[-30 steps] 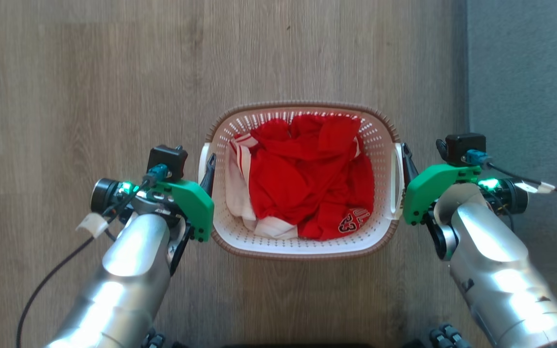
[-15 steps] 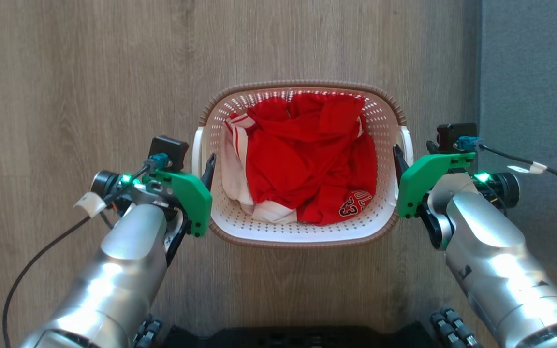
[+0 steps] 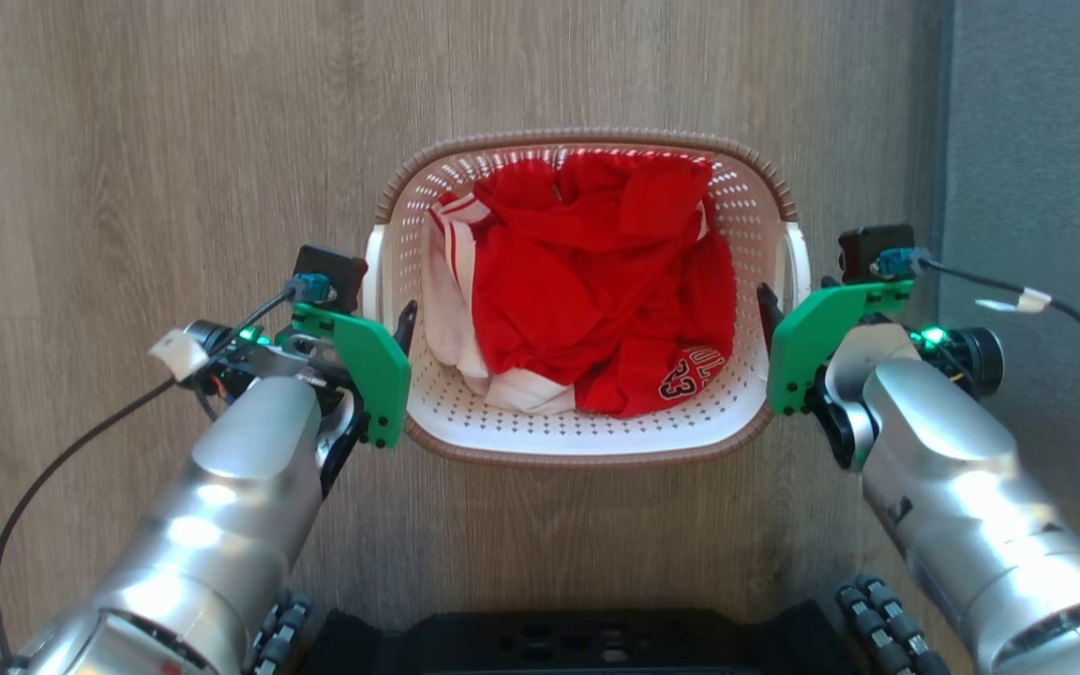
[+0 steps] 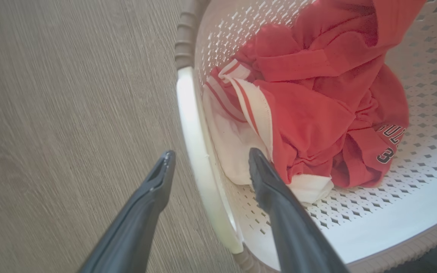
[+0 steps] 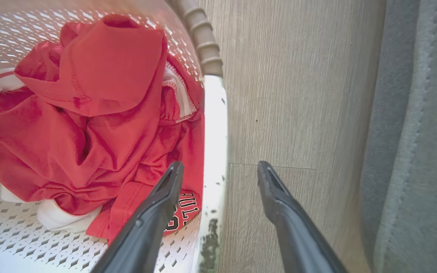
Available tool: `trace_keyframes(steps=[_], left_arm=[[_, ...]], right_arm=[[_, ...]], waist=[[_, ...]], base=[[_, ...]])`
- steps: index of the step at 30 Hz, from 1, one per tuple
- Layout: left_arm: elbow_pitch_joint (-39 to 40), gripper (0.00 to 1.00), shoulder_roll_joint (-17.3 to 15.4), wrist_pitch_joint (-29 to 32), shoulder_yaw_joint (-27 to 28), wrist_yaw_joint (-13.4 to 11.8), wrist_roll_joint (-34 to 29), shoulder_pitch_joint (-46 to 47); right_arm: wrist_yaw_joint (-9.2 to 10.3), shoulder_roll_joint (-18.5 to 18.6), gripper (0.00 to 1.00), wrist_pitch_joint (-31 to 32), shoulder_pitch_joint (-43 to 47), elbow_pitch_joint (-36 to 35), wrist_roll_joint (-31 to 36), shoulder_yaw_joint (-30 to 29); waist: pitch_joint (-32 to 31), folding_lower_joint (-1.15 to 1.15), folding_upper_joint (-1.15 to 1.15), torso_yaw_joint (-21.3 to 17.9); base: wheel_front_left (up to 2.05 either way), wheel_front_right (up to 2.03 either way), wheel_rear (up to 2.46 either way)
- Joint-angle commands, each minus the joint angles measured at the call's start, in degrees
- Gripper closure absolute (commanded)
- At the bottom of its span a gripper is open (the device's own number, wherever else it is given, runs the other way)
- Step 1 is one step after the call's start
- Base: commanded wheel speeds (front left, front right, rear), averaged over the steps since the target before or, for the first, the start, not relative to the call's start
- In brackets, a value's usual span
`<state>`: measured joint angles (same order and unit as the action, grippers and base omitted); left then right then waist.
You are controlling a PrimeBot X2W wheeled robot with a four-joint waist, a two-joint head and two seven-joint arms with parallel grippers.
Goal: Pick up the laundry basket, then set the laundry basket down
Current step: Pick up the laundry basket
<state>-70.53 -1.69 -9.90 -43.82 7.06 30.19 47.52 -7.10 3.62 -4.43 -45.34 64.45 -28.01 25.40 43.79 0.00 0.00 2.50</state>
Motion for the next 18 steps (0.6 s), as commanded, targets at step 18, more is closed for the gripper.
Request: trace_keyframes(steps=[18], left_arm=[[-0.6, 0.00, -1.2, 7.0, -7.5, -0.4, 4.8, 5.9]], right_arm=[[-0.39, -0.7, 0.00, 2.0, -4.8, 4.1, -2.1, 3.9]], waist=[[6.2, 0.00, 0.00, 1.7]], base=[[0.00, 0.00, 0.00]])
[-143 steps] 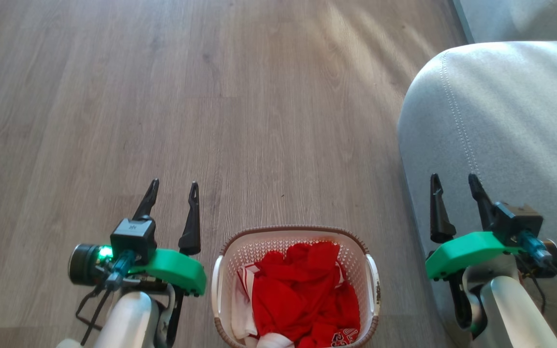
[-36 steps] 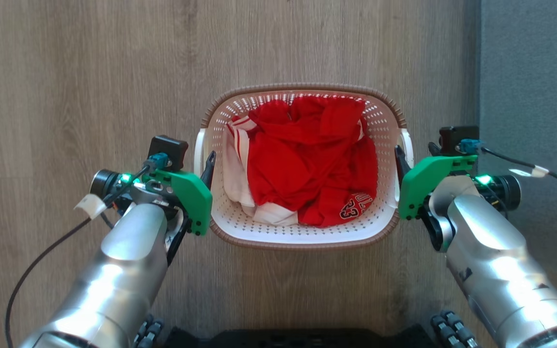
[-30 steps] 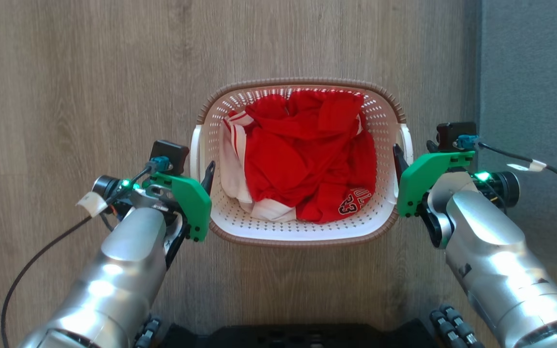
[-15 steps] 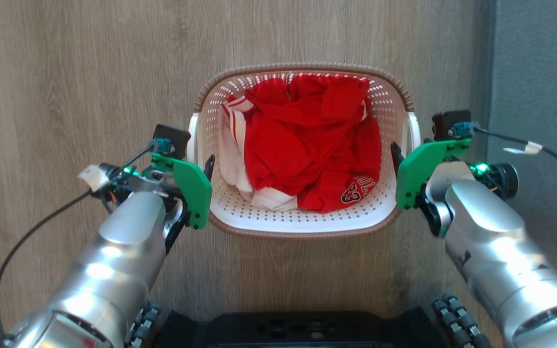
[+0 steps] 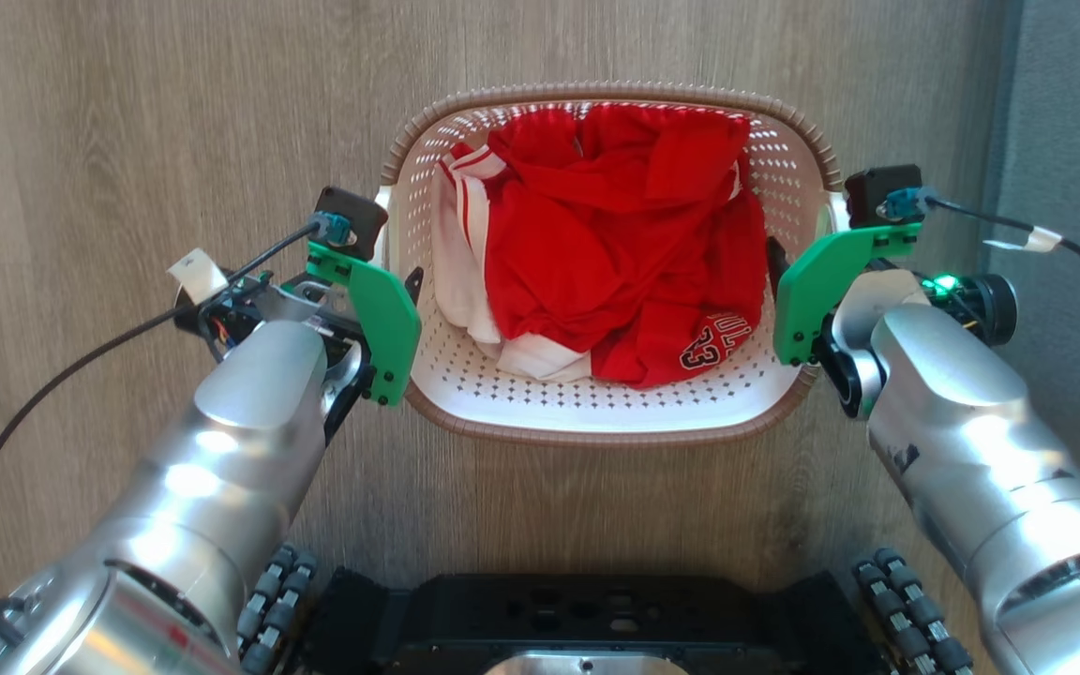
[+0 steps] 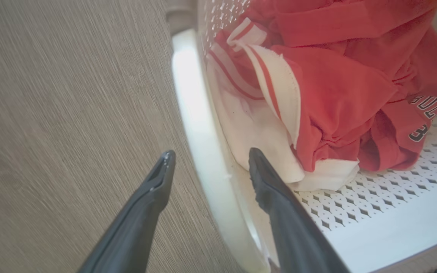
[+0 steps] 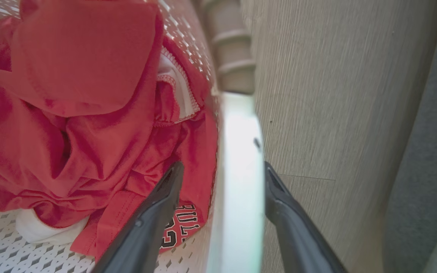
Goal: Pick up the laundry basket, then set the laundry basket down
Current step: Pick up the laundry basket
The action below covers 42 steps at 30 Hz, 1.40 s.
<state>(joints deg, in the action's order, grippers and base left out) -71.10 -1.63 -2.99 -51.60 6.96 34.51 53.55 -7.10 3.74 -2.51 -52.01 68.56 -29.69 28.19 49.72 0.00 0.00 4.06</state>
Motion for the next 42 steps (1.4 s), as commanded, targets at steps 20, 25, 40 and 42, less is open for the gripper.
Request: trace_keyframes(steps=[20, 25, 40, 42], left_arm=[[1.3, 0.00, -1.2, 3.5, -5.7, -1.2, 6.8, 0.7], [1.8, 0.05, -1.2, 3.1, -6.7, -1.6, 8.7, 1.1], [2.1, 1.00, -1.2, 4.7, -10.8, -1.3, 13.5, 2.0], [2.2, 1.00, -1.2, 4.8, -11.5, -1.1, 13.9, 2.0]], right_arm=[[-0.39, -0.9, 0.00, -0.3, 0.2, 3.0, -1.3, 2.8], [-0.39, -0.9, 0.00, -0.9, -0.2, 3.5, -1.3, 3.1], [-0.39, -0.9, 1.00, -1.0, -1.0, 4.4, -1.7, 3.9], [-0.39, -0.9, 1.00, -1.1, -1.1, 4.4, -1.6, 4.2]], waist=[[2.3, 0.00, 0.00, 0.9], [2.7, 0.00, 0.00, 1.1], [3.6, 0.00, 0.00, 1.5], [3.6, 0.00, 0.00, 1.6]], base=[[0.00, 0.00, 0.00], [0.00, 0.00, 0.00], [0.00, 0.00, 0.00], [0.00, 0.00, 0.00]])
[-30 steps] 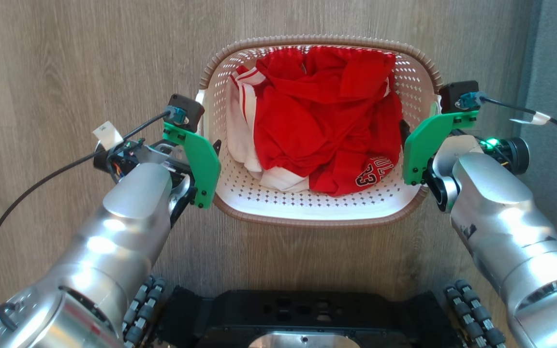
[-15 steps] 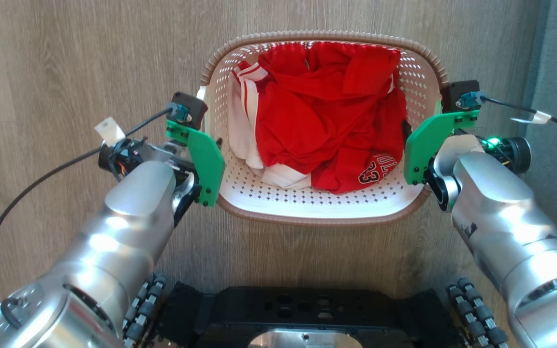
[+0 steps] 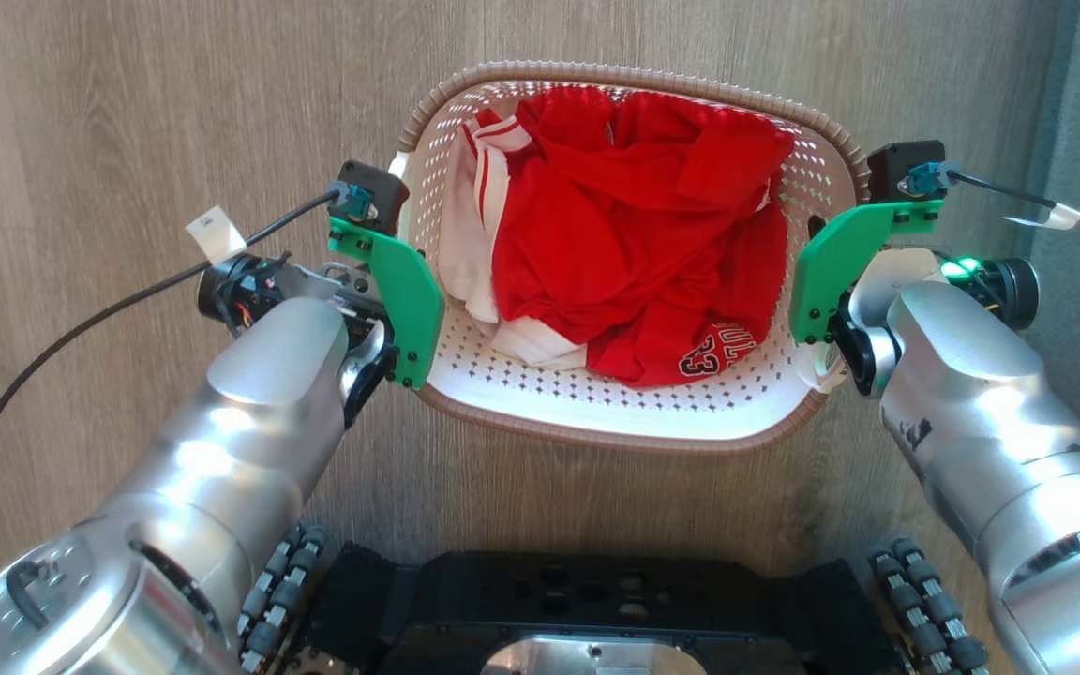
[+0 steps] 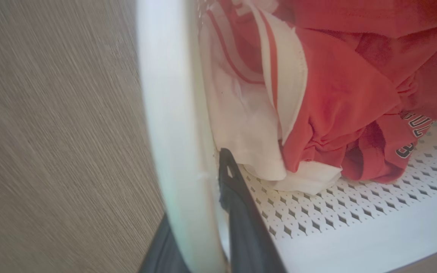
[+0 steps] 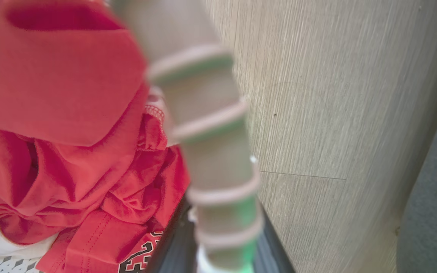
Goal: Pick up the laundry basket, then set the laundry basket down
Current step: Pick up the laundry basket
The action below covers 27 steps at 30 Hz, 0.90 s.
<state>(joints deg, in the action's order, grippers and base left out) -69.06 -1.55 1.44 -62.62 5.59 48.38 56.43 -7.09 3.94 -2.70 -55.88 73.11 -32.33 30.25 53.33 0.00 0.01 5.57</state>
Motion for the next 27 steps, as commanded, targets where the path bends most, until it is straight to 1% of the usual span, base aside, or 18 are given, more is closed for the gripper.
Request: trace_keyframes(steps=[1, 5, 13, 20, 25, 27], left_arm=[[0.3, 1.00, -1.3, 0.6, -0.9, 0.4, 0.3, -0.9], [0.9, 1.00, -1.3, 1.6, -2.6, 0.9, 1.2, -0.9], [3.0, 1.00, -1.3, 5.3, -6.2, 1.7, 3.2, -1.6], [7.1, 1.00, -1.3, 9.5, -9.3, 1.9, 5.5, -2.8], [9.4, 1.00, -1.3, 12.3, -10.3, 1.9, 6.4, -3.5], [9.9, 1.00, -1.3, 14.3, -10.5, 1.9, 7.4, -4.2]], right_arm=[[-0.40, -1.1, 1.00, -1.0, 2.7, -0.1, 1.3, 2.3], [-0.40, -1.1, 1.00, -0.6, 2.2, 0.1, 1.9, 3.1], [-0.40, -1.1, 1.00, 2.1, 1.6, -0.2, 3.3, 6.1], [-0.40, -0.9, 1.00, 5.9, 0.9, 0.1, 4.6, 8.5], [-0.40, -0.4, 1.00, 8.9, 1.2, -0.2, 4.1, 10.4], [-0.40, -0.1, 1.00, 10.2, 1.6, -0.7, 3.6, 11.2]], waist=[[-0.1, 0.00, -0.01, 0.1], [-0.3, 0.00, -0.01, 0.4], [-1.4, 0.00, -0.01, 1.2], [-3.4, 0.00, -0.01, 2.2], [-5.4, 0.00, -0.01, 3.0], [-6.5, 0.00, -0.01, 3.3]], base=[[0.00, 0.00, 0.00], [0.00, 0.00, 0.00], [0.00, 0.00, 0.00], [0.00, 0.00, 0.00], [0.00, 0.00, 0.00], [0.00, 0.00, 0.00]])
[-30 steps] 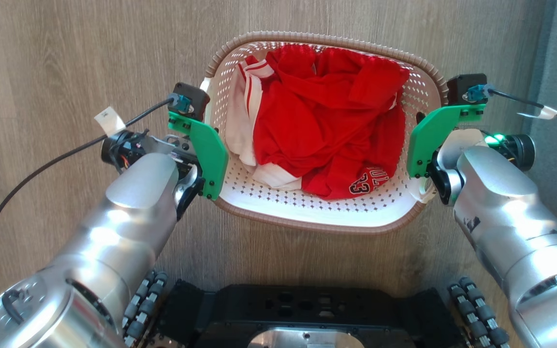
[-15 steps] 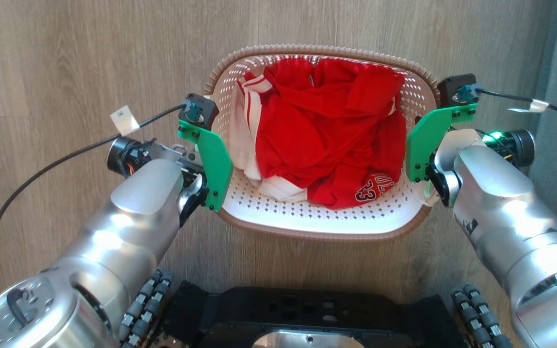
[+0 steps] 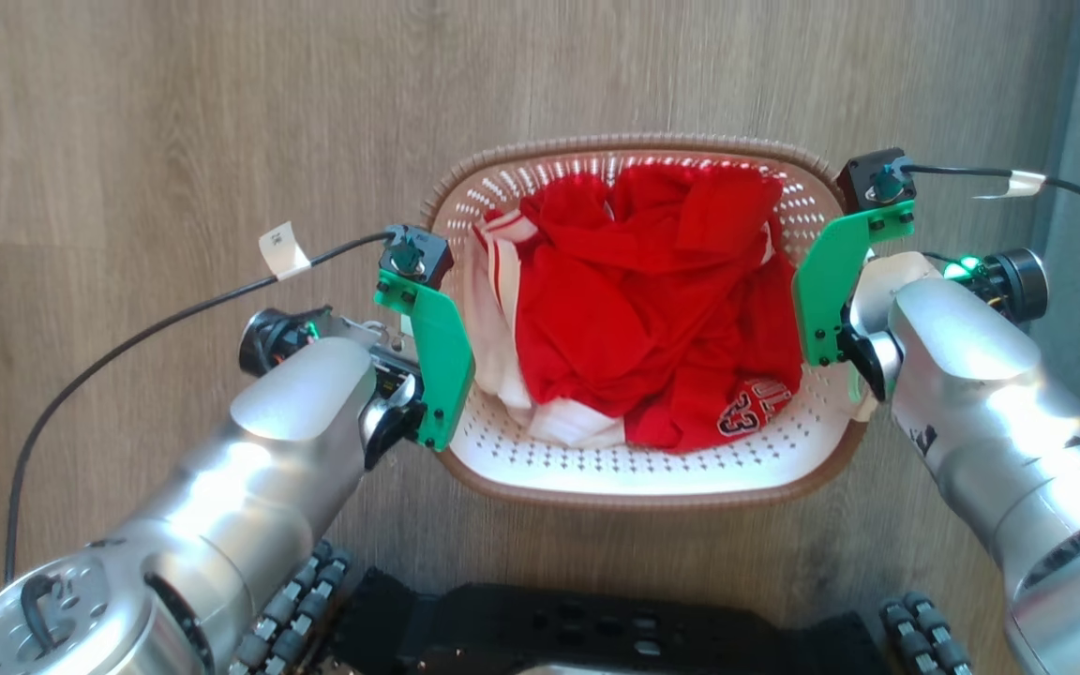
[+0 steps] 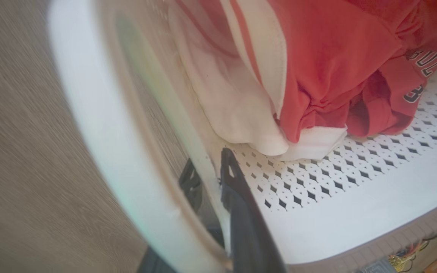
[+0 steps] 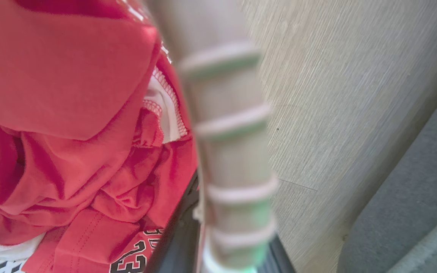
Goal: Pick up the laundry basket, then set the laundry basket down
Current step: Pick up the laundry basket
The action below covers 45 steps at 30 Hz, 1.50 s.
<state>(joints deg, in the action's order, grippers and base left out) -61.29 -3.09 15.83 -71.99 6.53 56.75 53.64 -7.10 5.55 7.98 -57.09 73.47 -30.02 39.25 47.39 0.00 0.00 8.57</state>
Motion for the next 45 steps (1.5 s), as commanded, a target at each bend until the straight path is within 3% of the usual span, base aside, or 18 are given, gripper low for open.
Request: trace_keyframes(steps=[1, 7, 18, 30, 45], left_arm=[[2.5, 1.00, 0.2, 1.0, -1.2, 0.9, -0.4, -1.6], [4.7, 1.00, 0.0, 5.6, -1.3, 0.9, -0.4, -2.9], [10.2, 1.00, -4.6, 10.9, -1.4, 1.0, -3.6, -7.2], [16.3, 1.00, -10.4, 17.1, -1.4, 1.0, -4.6, -13.0], [21.1, 1.00, -13.2, 21.6, -1.4, 1.0, -1.9, -16.8]], right_arm=[[-0.39, -1.6, 1.00, 0.1, 3.0, -1.3, 1.0, 2.6], [-0.39, -1.3, 1.00, 6.6, 5.8, -3.1, -2.2, 5.7], [-0.39, -1.6, 1.00, 16.7, 10.3, -8.2, -8.0, 11.5], [-0.39, -0.4, 1.00, 20.2, 16.2, -14.5, -14.9, 17.5], [-0.39, 1.8, 1.00, 24.8, 19.5, -20.6, -23.3, 22.3]], waist=[[-1.2, 0.00, 0.00, 0.5], [-6.5, 0.00, 0.00, 0.7], [-17.3, 0.00, 0.00, -0.6], [-31.0, 0.00, 0.00, -1.6], [-41.1, 0.00, 0.00, -0.7]], base=[[0.00, 0.00, 0.00], [0.00, 0.00, 0.00], [0.00, 0.00, 0.00], [0.00, 0.00, 0.00], [0.00, 0.00, 0.00]])
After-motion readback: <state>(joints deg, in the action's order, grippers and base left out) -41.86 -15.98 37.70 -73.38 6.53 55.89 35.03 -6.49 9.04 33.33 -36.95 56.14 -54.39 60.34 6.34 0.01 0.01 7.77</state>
